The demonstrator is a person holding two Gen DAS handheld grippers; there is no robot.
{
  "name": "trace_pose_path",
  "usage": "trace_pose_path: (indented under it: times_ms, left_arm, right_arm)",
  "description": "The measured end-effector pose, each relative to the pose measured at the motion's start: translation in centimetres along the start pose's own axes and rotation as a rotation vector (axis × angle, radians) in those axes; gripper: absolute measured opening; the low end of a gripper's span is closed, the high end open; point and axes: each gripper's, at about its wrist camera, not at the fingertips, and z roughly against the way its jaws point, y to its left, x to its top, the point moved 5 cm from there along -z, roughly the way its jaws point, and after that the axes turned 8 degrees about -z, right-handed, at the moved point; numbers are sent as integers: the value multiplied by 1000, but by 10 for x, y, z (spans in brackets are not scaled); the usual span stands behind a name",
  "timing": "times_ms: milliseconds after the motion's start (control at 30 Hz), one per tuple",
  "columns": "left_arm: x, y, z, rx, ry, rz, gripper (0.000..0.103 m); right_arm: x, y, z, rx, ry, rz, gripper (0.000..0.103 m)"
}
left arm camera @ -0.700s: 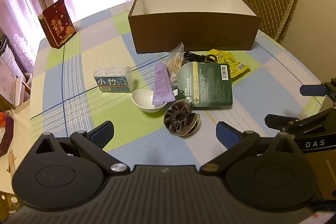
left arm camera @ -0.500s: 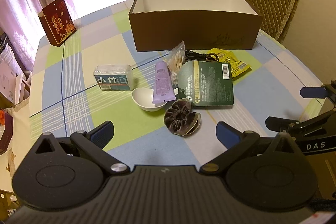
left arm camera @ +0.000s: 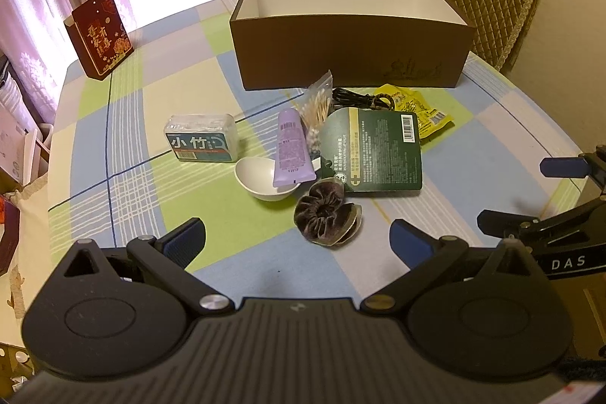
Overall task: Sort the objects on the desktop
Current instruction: 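Move left tool to the brown velvet scrunchie while right tool approaches the green lip balm card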
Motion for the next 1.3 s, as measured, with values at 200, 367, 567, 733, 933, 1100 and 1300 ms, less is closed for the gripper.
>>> trace_pose_path:
  times_ms: [200, 367, 567, 733, 933, 1100, 1300]
  left_arm:
    - [1, 3, -2, -7, 7, 9, 102]
    - [1, 5, -4, -13, 14, 16, 102]
    - [4, 7, -6, -16, 19, 26, 102]
    - [6, 8, -7, -15, 19, 29, 102]
    - [11, 7, -9, -17, 20, 33, 102]
    - [13, 8, -11, -15, 20, 39, 102]
    - [13, 7, -15, -12, 23, 45, 102]
  right_arm:
    - [3, 1, -6, 9, 9, 10, 101]
    - [6, 3, -10, 18, 14, 18, 101]
    - [10, 2, -12, 23, 15, 25, 101]
    - [14, 1, -13, 24, 14, 32, 101]
    - [18, 0, -15, 28, 14, 41, 101]
    - [21, -1, -17, 32, 13, 51, 101]
    - [22, -3, -22, 46, 26, 50, 101]
